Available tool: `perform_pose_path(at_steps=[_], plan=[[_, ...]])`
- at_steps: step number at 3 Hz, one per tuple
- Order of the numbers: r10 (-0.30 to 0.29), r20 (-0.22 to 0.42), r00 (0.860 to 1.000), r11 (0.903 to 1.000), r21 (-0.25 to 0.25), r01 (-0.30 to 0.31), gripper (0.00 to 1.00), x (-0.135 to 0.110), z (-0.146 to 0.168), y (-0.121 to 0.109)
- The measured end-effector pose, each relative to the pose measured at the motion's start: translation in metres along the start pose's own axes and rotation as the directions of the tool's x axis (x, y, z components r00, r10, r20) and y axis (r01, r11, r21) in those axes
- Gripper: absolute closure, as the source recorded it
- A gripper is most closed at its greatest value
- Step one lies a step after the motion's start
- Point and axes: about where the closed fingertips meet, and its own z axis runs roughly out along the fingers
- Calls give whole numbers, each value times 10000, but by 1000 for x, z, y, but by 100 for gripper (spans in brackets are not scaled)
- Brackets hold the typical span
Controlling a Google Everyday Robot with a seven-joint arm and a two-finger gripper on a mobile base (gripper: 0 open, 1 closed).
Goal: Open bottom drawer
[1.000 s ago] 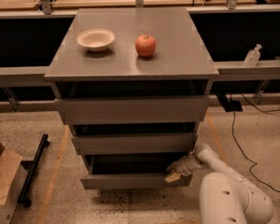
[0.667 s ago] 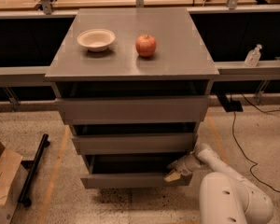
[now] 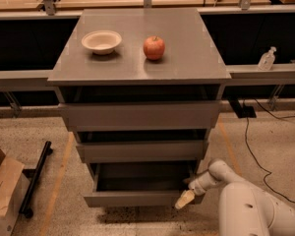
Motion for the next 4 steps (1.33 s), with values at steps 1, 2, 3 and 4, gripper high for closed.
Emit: perform_pose_path(at_steps=[1, 2, 3, 4], plan=[[0, 0, 10000, 10000, 0, 0, 0, 0, 0, 0], [-116, -311, 9995, 9999, -39, 115, 0, -6, 4, 3], [-281, -785, 9965, 9981, 517, 322, 0, -28, -13, 4], [80, -1381, 9904, 10000, 61, -73, 0, -24, -10, 34]])
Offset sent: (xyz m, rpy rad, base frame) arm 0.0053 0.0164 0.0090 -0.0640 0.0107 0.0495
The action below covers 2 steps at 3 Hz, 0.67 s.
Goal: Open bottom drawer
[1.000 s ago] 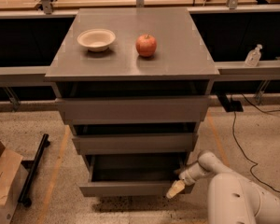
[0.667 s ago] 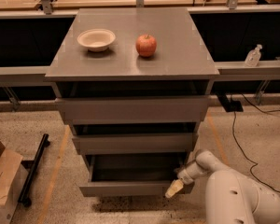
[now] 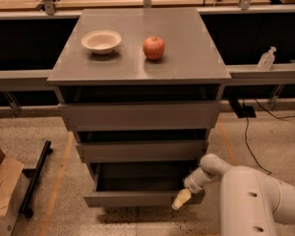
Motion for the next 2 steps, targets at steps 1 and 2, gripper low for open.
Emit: perform_pose_path(at_steps=[1, 2], plan=[[405, -440, 9982, 9893, -1387, -462, 0, 26, 24, 33], [503, -495, 9975, 9854, -1604, -577, 0, 28, 24, 38]])
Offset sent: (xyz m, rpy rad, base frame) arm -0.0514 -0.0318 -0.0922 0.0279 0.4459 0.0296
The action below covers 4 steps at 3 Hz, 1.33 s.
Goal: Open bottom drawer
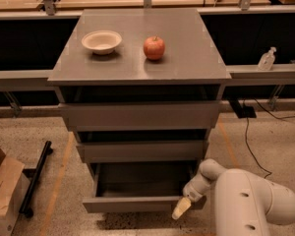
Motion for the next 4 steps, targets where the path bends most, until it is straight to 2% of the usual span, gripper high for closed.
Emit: perform_pose_path(at_steps=[1, 2, 3, 4], plan=[[2, -1, 10000, 10000, -1, -2, 0, -1, -2, 1], [721, -425, 9965, 9965, -385, -738, 0, 27, -5, 4], [1102, -812, 9906, 9911, -654, -1156, 0, 45, -9, 9], [1103, -813, 9906, 9911, -656, -1157, 0, 45, -9, 9]])
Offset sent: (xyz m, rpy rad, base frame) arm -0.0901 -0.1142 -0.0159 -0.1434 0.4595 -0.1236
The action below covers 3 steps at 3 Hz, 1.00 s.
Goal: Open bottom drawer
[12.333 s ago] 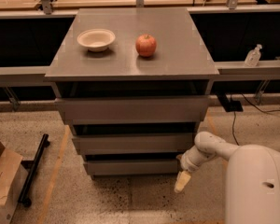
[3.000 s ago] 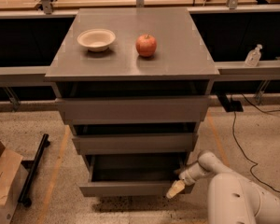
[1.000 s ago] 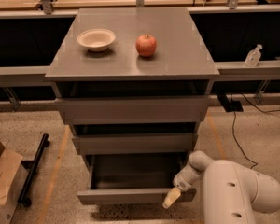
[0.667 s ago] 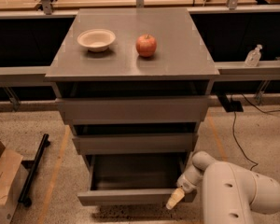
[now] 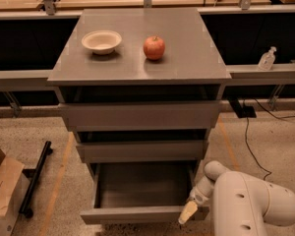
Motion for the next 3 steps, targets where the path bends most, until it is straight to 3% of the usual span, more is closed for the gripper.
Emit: perform_pose_path(at_steps=[2, 3], plan=[[514, -380, 9980, 9983, -253, -524, 0, 26, 4, 33], [514, -380, 9980, 9983, -253, -524, 0, 25, 4, 33]])
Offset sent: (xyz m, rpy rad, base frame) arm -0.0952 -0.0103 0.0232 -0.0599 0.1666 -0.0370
